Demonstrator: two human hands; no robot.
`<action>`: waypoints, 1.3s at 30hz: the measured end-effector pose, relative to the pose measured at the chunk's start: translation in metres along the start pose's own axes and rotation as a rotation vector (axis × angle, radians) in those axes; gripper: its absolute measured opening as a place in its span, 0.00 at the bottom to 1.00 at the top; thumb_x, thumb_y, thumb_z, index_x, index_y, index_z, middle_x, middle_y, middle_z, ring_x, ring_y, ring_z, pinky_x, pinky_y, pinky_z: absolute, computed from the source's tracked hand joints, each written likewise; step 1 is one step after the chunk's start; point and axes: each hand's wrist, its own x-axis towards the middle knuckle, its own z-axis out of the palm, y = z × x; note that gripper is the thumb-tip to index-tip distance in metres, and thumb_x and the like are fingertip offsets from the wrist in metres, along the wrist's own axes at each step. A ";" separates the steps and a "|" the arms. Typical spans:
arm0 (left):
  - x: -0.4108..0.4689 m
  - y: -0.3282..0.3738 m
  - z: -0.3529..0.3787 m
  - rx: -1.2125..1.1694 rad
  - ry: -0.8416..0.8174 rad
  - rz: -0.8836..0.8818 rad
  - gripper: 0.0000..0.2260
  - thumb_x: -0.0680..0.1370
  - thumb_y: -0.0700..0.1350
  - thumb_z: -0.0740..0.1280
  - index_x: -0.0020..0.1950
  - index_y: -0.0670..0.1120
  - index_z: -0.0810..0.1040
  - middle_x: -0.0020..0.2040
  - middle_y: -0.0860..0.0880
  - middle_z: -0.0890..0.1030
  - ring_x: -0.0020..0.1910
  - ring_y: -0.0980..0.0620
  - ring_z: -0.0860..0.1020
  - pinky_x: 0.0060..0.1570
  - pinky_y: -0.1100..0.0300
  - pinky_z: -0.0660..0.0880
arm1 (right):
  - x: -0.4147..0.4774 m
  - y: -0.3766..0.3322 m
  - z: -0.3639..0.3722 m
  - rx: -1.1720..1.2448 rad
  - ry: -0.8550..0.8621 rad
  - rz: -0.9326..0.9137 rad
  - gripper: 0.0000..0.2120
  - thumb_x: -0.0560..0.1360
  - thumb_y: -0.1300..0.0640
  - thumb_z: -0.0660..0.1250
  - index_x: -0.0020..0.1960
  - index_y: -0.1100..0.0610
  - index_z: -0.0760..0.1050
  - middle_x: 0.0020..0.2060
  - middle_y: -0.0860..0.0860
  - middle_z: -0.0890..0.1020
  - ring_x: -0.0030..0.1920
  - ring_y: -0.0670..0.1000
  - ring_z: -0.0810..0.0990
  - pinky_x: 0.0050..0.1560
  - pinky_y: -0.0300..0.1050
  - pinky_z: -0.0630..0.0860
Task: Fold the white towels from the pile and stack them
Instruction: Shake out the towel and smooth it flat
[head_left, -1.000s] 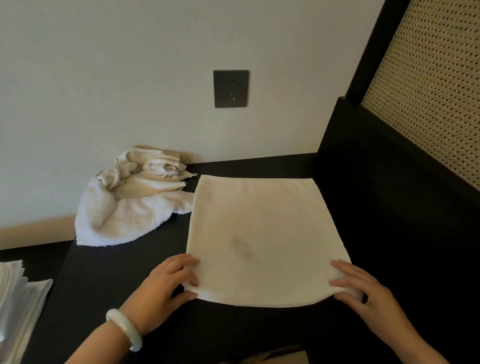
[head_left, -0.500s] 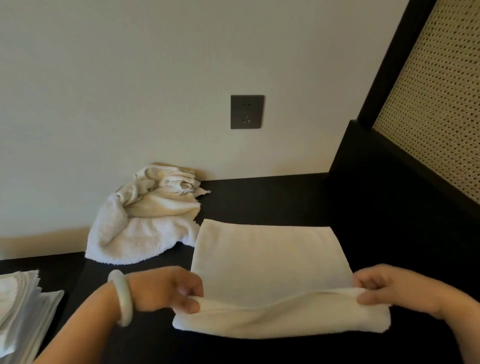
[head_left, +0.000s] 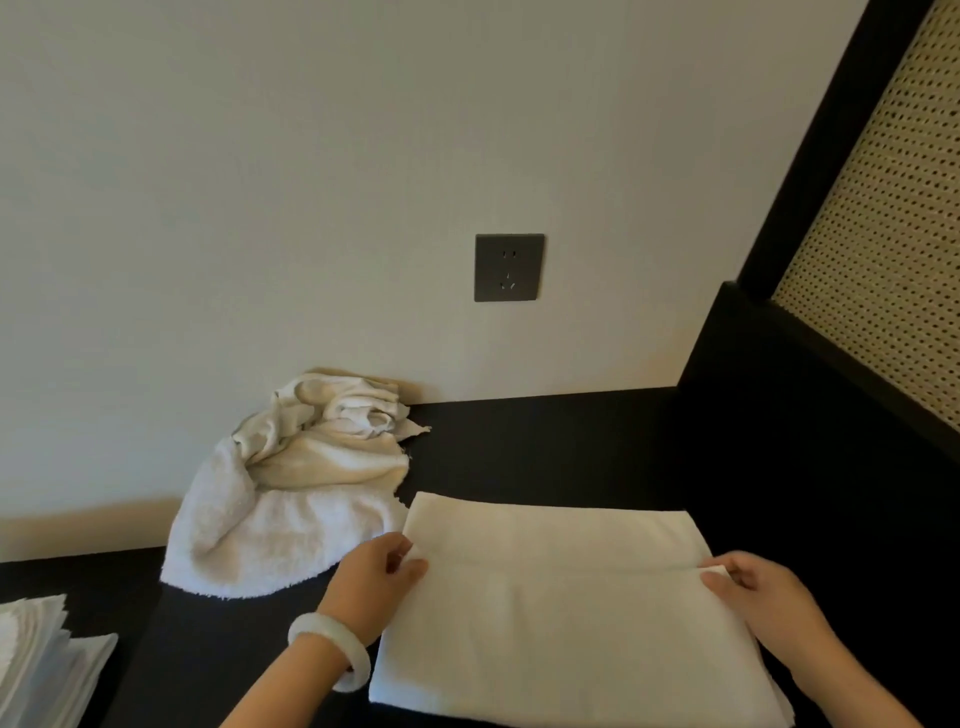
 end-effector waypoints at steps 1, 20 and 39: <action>0.002 0.002 -0.002 -0.036 0.036 0.012 0.06 0.79 0.51 0.66 0.45 0.51 0.78 0.43 0.49 0.81 0.42 0.53 0.80 0.42 0.66 0.74 | 0.000 -0.003 -0.002 0.051 0.012 -0.009 0.05 0.78 0.64 0.67 0.46 0.58 0.81 0.39 0.53 0.85 0.43 0.53 0.83 0.40 0.46 0.75; 0.051 0.033 -0.017 -0.012 0.218 0.093 0.06 0.79 0.48 0.66 0.44 0.58 0.77 0.40 0.56 0.80 0.42 0.60 0.76 0.38 0.70 0.66 | 0.053 -0.030 0.015 0.017 0.192 -0.161 0.11 0.76 0.63 0.70 0.40 0.49 0.79 0.36 0.47 0.81 0.38 0.47 0.78 0.32 0.29 0.70; 0.069 0.030 0.002 0.044 0.258 -0.059 0.10 0.80 0.40 0.64 0.43 0.56 0.72 0.40 0.55 0.77 0.38 0.58 0.74 0.34 0.69 0.64 | 0.051 -0.031 0.049 -0.549 0.337 -0.007 0.11 0.82 0.53 0.60 0.60 0.56 0.74 0.56 0.56 0.74 0.46 0.55 0.75 0.39 0.43 0.66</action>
